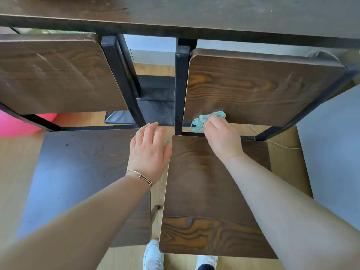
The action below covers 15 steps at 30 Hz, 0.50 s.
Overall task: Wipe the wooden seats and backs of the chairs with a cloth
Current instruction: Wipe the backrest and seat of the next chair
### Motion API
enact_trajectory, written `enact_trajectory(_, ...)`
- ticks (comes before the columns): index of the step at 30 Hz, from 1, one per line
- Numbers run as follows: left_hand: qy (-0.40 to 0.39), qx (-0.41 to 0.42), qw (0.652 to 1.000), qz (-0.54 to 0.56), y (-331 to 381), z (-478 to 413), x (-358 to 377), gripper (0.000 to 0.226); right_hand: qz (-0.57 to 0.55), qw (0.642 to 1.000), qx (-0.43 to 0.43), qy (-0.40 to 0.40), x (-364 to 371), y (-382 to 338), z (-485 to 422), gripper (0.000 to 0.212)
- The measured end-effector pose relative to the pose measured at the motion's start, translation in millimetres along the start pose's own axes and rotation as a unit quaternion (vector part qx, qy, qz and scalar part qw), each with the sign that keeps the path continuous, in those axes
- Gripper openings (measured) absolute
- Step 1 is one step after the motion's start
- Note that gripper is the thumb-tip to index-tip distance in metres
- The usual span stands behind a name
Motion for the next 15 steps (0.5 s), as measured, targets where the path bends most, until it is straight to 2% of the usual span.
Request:
enact_trajectory(5, -0.015, -0.011, 1.000, -0.008, 7, -1, 3, 0.040, -0.009, 1.000, 0.009, 0.016, -37, 13, -17, 0.008)
enact_trajectory(8, -0.002, 0.004, 1.000, 0.003, 28, -7, -6, 0.041, -0.010, 0.989, 0.013, 0.144, -99, 18, -40, 0.021)
enact_trajectory(11, 0.019, 0.026, 0.999, 0.011, 53, -18, -19, 0.041, 0.000, 0.972, 0.027, 0.233, -148, 25, -61, 0.015)
enact_trajectory(13, 0.026, 0.035, 0.999, 0.012, 68, -27, -24, 0.042, -0.004, 0.969, 0.029, 0.247, -162, 28, -65, 0.014)
enact_trajectory(15, 0.022, 0.036, 0.999, 0.015, 79, -34, -24, 0.043, -0.007, 0.974, 0.021, 0.227, -158, 32, -58, 0.016)
Point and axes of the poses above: each hand's wrist, its own z-axis away from the middle knuckle, its own x-axis out of the palm, y = z × x, the point moved 6 cm from there along -z, towards the middle knuckle, and after that the axes turned 4 degrees about z, right-handed, at the moved point
